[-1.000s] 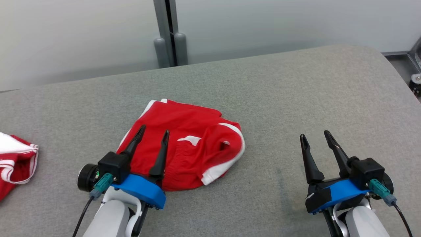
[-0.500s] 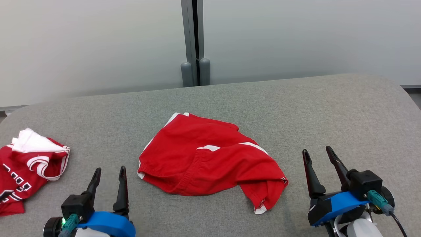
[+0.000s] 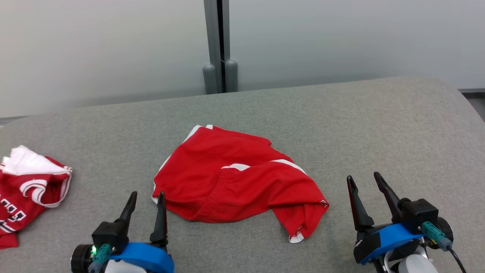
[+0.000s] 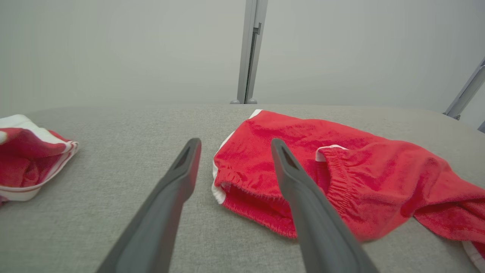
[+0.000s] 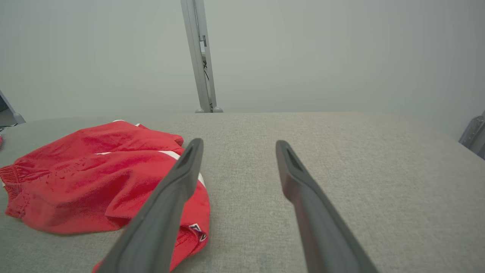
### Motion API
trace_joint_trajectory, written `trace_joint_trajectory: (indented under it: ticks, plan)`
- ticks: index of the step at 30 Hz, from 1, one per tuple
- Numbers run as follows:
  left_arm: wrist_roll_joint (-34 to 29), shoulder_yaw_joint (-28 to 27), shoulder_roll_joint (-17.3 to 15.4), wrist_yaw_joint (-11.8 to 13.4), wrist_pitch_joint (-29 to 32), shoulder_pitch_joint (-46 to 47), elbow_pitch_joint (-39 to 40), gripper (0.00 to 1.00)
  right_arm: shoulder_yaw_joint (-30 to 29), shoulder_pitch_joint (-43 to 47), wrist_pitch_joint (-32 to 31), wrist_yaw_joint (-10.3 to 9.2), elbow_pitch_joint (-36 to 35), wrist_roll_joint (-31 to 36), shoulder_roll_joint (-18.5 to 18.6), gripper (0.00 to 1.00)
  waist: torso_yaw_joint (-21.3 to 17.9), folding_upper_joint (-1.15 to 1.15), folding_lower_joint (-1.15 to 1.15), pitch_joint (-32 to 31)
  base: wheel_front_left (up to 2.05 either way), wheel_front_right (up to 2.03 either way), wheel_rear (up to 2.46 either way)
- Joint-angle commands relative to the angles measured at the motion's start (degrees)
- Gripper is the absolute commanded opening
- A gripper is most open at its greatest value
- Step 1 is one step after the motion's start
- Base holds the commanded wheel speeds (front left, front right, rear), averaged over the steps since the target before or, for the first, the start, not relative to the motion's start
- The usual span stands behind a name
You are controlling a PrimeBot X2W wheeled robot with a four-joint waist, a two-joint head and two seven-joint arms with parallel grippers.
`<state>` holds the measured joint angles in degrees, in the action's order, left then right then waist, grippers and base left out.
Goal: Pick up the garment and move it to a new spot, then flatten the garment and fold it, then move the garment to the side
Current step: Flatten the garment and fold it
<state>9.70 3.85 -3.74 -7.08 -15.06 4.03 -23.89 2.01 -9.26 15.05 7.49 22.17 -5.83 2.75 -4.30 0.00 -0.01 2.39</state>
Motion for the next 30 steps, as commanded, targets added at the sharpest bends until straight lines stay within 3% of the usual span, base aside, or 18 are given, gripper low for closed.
trace_joint_trajectory:
  ticks: [1,11,20,30]
  plan:
    - [1.0,1.9,0.2,-0.5,-0.2,2.5,-0.6,1.00,0.2,-0.7,0.2,0.01,-0.5,0.1,0.2,1.00,-0.9,0.00,0.01,1.4,0.00,0.00,0.00]
    - [17.5,19.3,-3.3,-0.4,0.8,16.2,-9.0,1.00,0.7,-1.7,0.2,0.01,-2.1,-0.4,0.2,1.00,-6.3,0.00,0.01,7.3,0.00,0.00,0.00]
    - [28.3,23.3,-5.6,-0.4,5.9,22.2,-15.5,1.00,0.9,-1.6,0.2,0.01,-3.5,-1.2,0.2,1.00,-8.5,0.00,0.01,9.5,0.00,0.00,0.00]
    - [39.4,28.7,-7.3,-0.4,11.4,23.2,-15.5,1.00,1.2,-1.8,0.2,0.01,-3.5,-1.5,0.2,1.00,-8.4,0.00,0.01,10.2,0.00,0.00,0.00]
